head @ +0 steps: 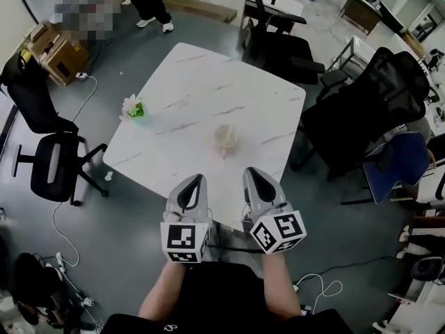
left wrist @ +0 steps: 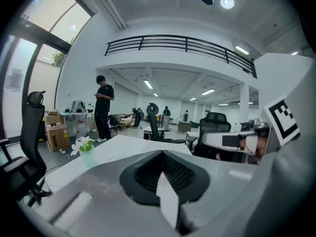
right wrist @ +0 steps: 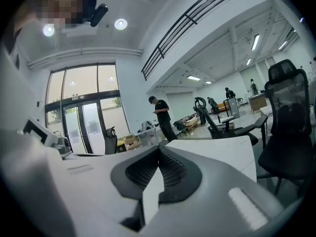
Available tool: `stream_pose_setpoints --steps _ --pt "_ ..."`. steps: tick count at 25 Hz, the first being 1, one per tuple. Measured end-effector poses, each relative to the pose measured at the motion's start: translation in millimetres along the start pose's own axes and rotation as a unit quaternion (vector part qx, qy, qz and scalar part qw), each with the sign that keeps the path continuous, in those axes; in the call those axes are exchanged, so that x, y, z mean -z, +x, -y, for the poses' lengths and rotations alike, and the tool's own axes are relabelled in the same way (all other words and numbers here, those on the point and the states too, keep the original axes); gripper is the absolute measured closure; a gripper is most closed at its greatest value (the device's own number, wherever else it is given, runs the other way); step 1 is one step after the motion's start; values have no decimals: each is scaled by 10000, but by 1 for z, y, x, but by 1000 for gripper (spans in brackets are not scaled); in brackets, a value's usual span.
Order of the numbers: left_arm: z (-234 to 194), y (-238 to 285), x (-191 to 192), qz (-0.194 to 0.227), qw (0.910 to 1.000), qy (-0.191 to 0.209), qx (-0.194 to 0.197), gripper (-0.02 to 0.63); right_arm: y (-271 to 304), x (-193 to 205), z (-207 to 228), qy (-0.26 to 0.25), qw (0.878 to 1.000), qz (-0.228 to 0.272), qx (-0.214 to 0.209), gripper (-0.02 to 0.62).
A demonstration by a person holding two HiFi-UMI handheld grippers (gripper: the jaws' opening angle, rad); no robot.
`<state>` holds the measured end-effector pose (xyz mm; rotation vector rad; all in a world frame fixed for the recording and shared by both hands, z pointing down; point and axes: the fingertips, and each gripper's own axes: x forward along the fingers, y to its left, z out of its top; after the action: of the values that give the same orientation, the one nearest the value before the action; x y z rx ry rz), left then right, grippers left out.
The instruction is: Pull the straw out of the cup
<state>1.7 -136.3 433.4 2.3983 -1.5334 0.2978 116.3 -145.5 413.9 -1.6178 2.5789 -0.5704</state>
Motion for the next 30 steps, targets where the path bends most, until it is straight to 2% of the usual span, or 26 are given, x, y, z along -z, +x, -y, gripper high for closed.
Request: stream_pose_setpoints --steps 8,10,16,30 --pt "-15 53 13 -443 9987 -30 240 606 50 24 26 173 9987 -368 313 589" --pt "-16 65 16 -522 9980 -32 358 605 60 30 32 212 9981 -478 324 547" --pt "-20 94 26 -742 9958 -17 532 606 85 38 50 249 9964 -678 444 545" --pt "-45 126 46 -1043 9933 -152 468 605 135 64 85 278 9921 -1090 564 529"
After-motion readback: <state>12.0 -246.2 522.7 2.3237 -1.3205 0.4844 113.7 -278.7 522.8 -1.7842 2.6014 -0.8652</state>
